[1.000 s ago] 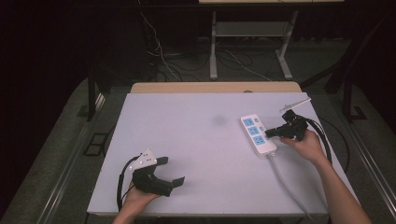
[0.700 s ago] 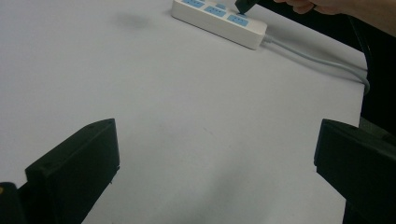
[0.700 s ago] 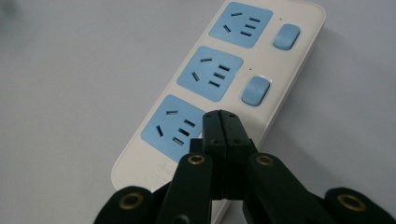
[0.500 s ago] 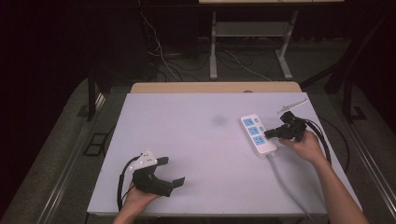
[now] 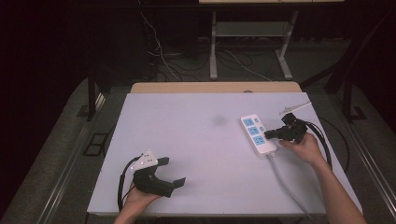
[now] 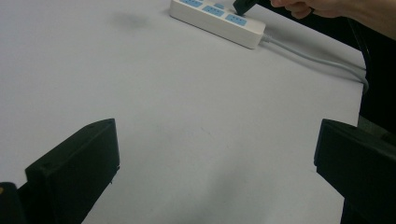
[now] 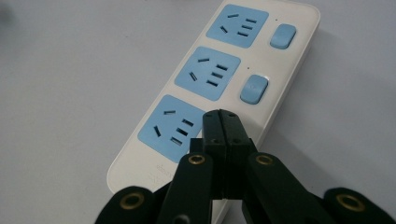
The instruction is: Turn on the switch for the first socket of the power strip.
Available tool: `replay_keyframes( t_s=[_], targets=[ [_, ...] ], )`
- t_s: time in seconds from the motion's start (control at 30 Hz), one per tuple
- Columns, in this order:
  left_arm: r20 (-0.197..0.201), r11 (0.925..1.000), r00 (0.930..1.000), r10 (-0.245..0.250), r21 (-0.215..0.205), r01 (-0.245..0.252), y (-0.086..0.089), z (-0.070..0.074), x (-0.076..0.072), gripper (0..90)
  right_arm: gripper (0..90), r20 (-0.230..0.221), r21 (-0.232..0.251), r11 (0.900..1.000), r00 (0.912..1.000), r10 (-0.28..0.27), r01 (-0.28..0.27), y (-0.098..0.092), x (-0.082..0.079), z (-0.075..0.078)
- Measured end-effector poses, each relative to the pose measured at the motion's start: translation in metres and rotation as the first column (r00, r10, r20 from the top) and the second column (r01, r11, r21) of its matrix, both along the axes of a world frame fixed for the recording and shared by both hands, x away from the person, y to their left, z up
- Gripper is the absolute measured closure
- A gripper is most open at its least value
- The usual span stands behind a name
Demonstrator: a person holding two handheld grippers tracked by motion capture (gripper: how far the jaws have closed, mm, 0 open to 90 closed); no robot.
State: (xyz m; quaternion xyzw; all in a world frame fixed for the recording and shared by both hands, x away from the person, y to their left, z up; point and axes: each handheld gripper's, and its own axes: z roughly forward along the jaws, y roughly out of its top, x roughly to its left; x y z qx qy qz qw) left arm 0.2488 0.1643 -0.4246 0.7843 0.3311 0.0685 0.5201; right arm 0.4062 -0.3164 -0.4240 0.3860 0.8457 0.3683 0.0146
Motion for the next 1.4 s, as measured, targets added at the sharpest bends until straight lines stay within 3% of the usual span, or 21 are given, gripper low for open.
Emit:
replay_keyframes(
  t_s=[0.23, 0.47, 0.73, 0.87, 0.93, 1.4],
  targets=[
    [0.001, 0.9999, 0.9999, 0.013, -0.008, -0.013, 0.003, 0.001, -0.003, 0.0, 90.0, 0.012, -0.005, 1.0, 0.9999, -0.001, 0.002, 0.001, -0.002, -0.001],
    [-0.002, 0.9998, 0.9999, 0.017, -0.01, -0.017, 0.004, 0.001, -0.001, 0.0, 90.0, 0.016, -0.053, 0.999, 0.9998, 0.014, -0.013, 0.005, -0.001, 0.003],
    [-0.004, 0.9999, 0.9999, 0.012, -0.007, -0.012, 0.004, 0.0, 0.0, 0.0, 90.0, -0.003, -0.036, 0.999, 1.0, 0.007, -0.007, 0.004, 0.001, 0.004],
    [-0.005, 0.9999, 0.9999, 0.013, -0.007, -0.013, 0.003, 0.0, 0.0, 0.0, 90.0, -0.01, -0.062, 0.998, 0.9998, 0.015, -0.016, 0.006, 0.002, 0.007],
    [-0.007, 0.9999, 0.9999, 0.012, -0.007, -0.012, 0.003, -0.001, 0.001, 0.0, 90.0, -0.011, -0.05, 0.999, 0.9998, 0.018, -0.019, 0.007, 0.003, 0.008],
    [-0.006, 0.9999, 0.9999, 0.011, -0.009, -0.011, 0.004, 0.0, 0.0, 0.0, 90.0, 0.017, -0.043, 0.999, 0.9997, 0.018, -0.017, 0.012, 0.003, 0.031]
  ],
)
